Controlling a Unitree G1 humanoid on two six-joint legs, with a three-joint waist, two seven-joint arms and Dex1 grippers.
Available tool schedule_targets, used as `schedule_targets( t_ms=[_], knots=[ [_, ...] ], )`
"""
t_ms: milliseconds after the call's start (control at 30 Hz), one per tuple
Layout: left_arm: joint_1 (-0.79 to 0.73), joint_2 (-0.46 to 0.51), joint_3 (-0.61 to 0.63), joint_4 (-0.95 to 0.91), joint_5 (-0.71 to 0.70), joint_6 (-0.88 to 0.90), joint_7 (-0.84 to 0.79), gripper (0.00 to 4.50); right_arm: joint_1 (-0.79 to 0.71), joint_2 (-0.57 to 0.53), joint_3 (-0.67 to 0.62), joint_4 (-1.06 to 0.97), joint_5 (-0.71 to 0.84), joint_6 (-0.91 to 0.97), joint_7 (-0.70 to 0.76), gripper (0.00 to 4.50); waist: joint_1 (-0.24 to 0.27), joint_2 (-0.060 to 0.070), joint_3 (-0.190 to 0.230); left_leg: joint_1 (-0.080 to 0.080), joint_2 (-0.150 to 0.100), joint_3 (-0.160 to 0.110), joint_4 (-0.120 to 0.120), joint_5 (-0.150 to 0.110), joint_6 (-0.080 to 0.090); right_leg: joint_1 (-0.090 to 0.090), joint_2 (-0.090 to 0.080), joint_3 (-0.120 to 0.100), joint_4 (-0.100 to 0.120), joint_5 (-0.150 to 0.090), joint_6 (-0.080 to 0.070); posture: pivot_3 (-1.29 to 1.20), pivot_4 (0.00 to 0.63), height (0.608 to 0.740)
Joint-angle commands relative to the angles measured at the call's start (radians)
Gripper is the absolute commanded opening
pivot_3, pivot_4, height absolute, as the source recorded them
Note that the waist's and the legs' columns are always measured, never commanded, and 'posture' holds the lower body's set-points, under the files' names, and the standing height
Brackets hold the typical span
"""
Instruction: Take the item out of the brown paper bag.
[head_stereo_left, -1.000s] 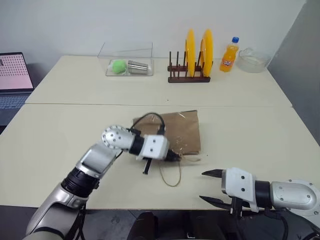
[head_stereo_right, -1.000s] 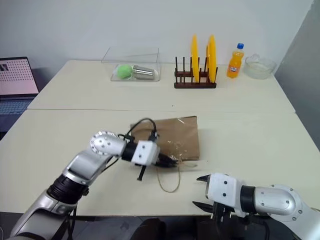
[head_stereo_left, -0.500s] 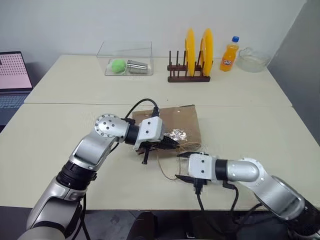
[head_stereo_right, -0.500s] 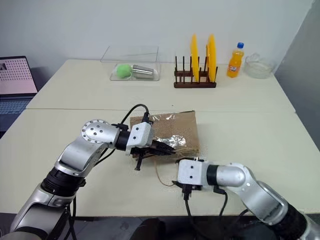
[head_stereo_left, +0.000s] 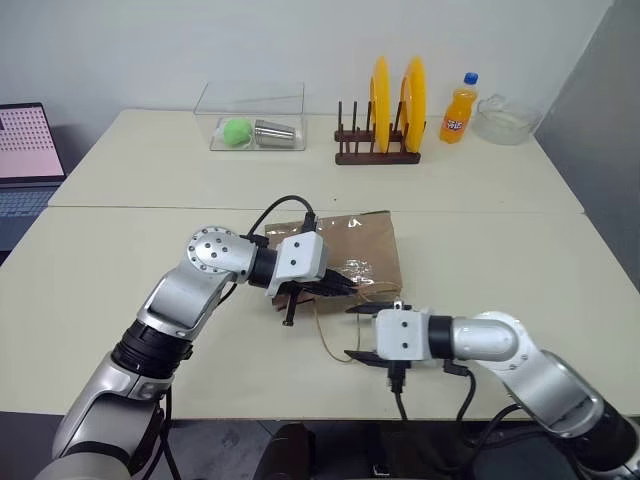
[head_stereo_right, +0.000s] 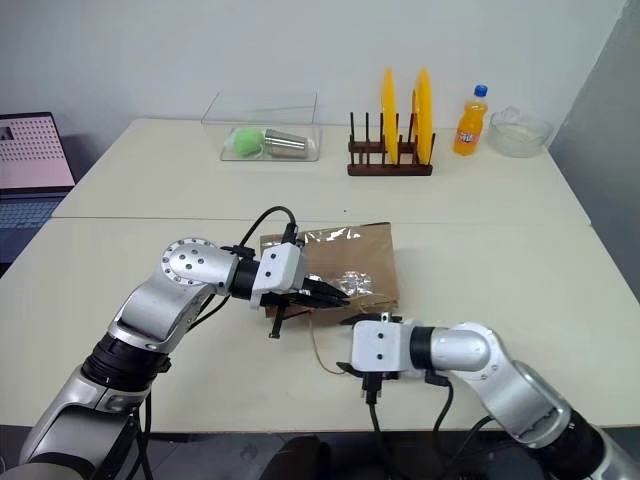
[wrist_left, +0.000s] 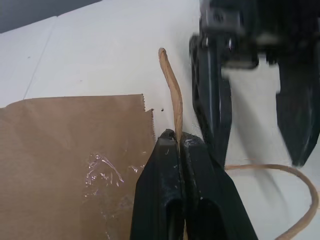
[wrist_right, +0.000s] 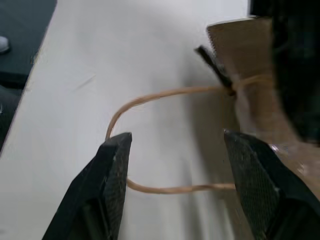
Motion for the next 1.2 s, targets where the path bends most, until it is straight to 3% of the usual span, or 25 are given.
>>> schedule_targets(
  t_ms=[33, 133, 367, 533, 633, 867, 1200],
  knots=[
    [-0.024, 0.008, 0.029, -0.004, 0.001, -0.015, -0.006, 0.04, 0.03, -0.034, -0.045, -0.064, 0.062, 0.012, 0.051, 3.04, 0.0, 0.0, 0.0, 0.0, 0.0, 0.0, 0.0, 0.0, 0.0, 0.0, 0.0, 0.0, 0.0, 0.0, 0.0, 0.0, 0.15, 0.74],
    [-0.029, 0.006, 0.029, 0.003, 0.001, -0.017, -0.007, 0.04, 0.034, -0.034, -0.004, -0.026, 0.018, -0.014, 0.048, 3.04, -0.002, 0.0, 0.0, 0.0, 0.0, 0.0, 0.0, 0.0, 0.0, 0.0, 0.0, 0.0, 0.0, 0.0, 0.0, 0.0, 0.15, 0.74],
    [-0.036, 0.007, 0.029, 0.013, 0.003, -0.02, -0.012, 0.04, -0.049, 0.104, 0.142, 0.187, -0.132, -0.114, 0.006, 3.04, -0.004, 0.0, 0.0, 0.001, 0.0, 0.0, 0.0, 0.0, 0.0, 0.0, 0.001, 0.0, 0.002, 0.0, 0.0, 0.0, 0.15, 0.74],
    [-0.048, 0.004, 0.029, 0.027, 0.01, -0.027, -0.013, 0.04, -0.077, 0.165, 0.18, 0.33, -0.195, -0.201, -0.004, 3.04, -0.003, 0.0, 0.0, 0.001, 0.0, 0.001, 0.0, 0.0, 0.0, 0.0, 0.0, 0.001, 0.0, 0.0, 0.0, 0.0, 0.15, 0.74],
    [-0.057, 0.004, 0.042, 0.018, -0.003, -0.002, -0.007, 0.0, -0.068, 0.182, 0.178, 0.357, -0.208, -0.227, -0.006, 2.42, -0.003, 0.0, 0.0, 0.001, 0.0, 0.001, 0.0, 0.0, 0.0, 0.0, 0.0, 0.001, 0.001, 0.0, 0.0, 0.0, 0.15, 0.74],
    [-0.102, -0.031, 0.089, 0.032, -0.039, 0.031, 0.035, 0.0, -0.021, 0.214, 0.18, 0.393, -0.231, -0.242, -0.024, 0.03, -0.003, 0.0, 0.0, 0.001, 0.0, 0.001, 0.0, 0.0, 0.0, 0.0, 0.0, 0.0, 0.002, 0.0, 0.0, 0.0, 0.15, 0.74],
    [-0.292, -0.064, 0.144, 0.225, -0.03, 0.034, 0.057, 0.0, 0.027, 0.224, 0.21, 0.422, -0.287, -0.252, -0.031, 0.03, -0.003, 0.0, 0.0, 0.002, 0.0, 0.001, 0.0, 0.0, 0.0, 0.001, 0.001, 0.0, 0.002, 0.0, 0.0, 0.0, 0.15, 0.74]
  ],
)
